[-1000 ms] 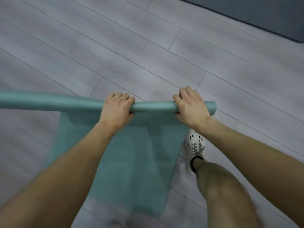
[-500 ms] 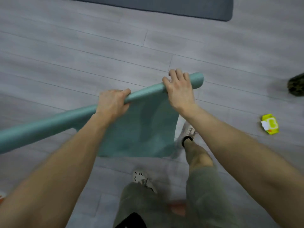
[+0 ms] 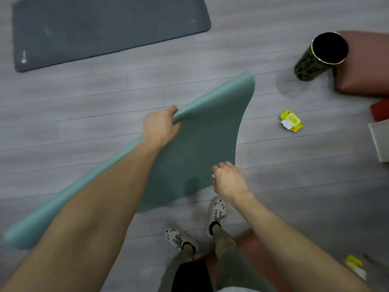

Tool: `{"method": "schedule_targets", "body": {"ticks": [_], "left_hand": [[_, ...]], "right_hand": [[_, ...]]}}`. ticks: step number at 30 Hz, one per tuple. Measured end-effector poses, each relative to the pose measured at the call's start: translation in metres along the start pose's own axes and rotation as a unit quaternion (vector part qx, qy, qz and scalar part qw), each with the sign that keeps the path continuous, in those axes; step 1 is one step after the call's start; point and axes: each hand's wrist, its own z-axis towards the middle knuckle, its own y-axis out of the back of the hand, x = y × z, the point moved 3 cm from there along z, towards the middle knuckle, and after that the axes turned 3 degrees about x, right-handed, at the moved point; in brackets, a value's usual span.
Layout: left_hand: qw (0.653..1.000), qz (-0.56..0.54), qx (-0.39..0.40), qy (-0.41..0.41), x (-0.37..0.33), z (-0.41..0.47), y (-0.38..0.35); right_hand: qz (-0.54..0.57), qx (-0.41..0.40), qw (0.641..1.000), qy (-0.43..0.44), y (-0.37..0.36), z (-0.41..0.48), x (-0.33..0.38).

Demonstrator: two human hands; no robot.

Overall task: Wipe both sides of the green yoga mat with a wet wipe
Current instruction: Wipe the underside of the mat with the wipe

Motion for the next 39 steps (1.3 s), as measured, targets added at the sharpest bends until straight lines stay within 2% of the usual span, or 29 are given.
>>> {"method": "schedule_targets", "body": {"ticks": [5, 9, 13, 16, 21, 23, 27, 30, 35, 37, 39], "left_hand": [[0.998, -0.049, -0.03, -0.036, -0.095, 0.044, 0.017], [0.989, -0.131, -0.047, -0.042, -0.145, 0.061, 0.024], [0.971, -0.234, -0.042, -0.019, -0.159, 0.07, 0.028], [0.943, -0.332, -0.026, 0.003, -0.144, 0.073, 0.024], [0.848, -0.527, 0.029, 0.045, -0.092, 0.069, -0.002], [0.82, -0.567, 0.059, 0.042, -0.067, 0.068, -0.015], [0.796, -0.595, 0.096, 0.052, 0.019, 0.068, -0.058], [0.778, -0.615, 0.097, 0.087, 0.094, 0.066, -0.108], [0.748, -0.635, 0.118, 0.155, 0.199, 0.097, -0.221], [0.754, -0.613, 0.154, 0.178, 0.234, 0.102, -0.281], [0.78, -0.551, 0.205, 0.212, 0.27, 0.094, -0.347]], "right_hand": [[0.038, -0.037, 0.997, -0.063, 0.024, -0.019, -0.038], [0.066, -0.073, 0.99, -0.105, 0.036, -0.028, -0.042], [0.106, -0.135, 0.974, -0.148, 0.03, -0.031, -0.024], [0.124, -0.163, 0.962, -0.182, 0.023, -0.03, 0.008], [0.146, -0.163, 0.939, -0.266, -0.008, -0.023, 0.098], [0.145, -0.152, 0.926, -0.313, -0.034, -0.014, 0.135], [0.182, -0.07, 0.907, -0.374, -0.112, 0.01, 0.193], [0.189, -0.037, 0.911, -0.366, -0.172, 0.047, 0.227], [0.185, -0.058, 0.926, -0.324, -0.277, 0.129, 0.234], [0.204, -0.032, 0.936, -0.285, -0.32, 0.167, 0.232], [0.238, 0.015, 0.94, -0.243, -0.362, 0.196, 0.231]]}}
